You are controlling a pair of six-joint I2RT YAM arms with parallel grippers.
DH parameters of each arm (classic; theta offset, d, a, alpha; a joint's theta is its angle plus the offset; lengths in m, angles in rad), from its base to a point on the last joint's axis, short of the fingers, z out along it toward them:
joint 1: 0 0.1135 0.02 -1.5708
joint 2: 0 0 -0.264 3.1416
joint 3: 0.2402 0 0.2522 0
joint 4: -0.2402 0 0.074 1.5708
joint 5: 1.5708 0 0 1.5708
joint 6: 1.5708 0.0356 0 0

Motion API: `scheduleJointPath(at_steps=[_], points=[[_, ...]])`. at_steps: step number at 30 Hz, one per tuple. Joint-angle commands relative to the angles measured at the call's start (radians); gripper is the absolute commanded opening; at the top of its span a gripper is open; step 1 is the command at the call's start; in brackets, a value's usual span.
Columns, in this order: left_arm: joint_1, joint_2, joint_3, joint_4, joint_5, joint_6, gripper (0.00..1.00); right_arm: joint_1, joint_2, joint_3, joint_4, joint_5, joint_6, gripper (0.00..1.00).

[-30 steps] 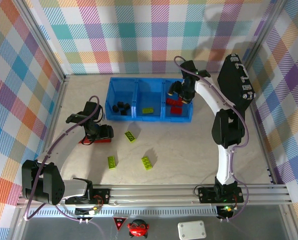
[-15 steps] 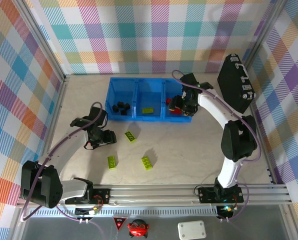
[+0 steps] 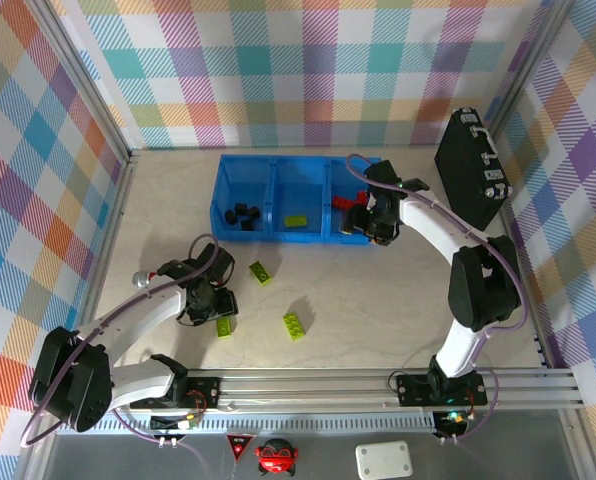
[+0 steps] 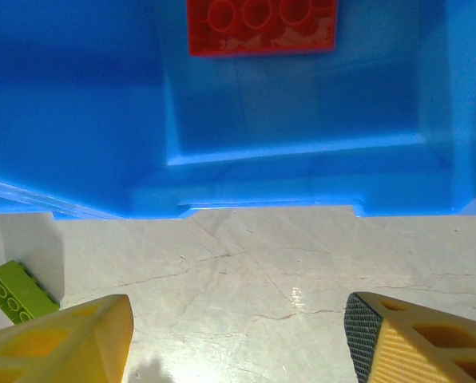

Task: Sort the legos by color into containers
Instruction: Pick up the lego from the bottom-left of the table.

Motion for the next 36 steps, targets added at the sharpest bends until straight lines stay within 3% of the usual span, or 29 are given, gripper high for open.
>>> scheduleJointPath(at_steps=[1,16,36], points=[[-0.018,0.01,-0.037,0.029,-0.018,-0.059,0.53,0.0,-0.023,-0.024,0.026,-0.032,-0.01,0.71],[-0.053,0.086,-0.074,0.078,-0.006,-0.041,0.48,0.0,-0.014,-0.052,0.046,-0.033,-0.001,0.7],[-0.059,0.067,-0.05,0.061,-0.016,-0.03,0.36,0.0,-0.026,-0.069,0.043,-0.033,0.006,0.7]])
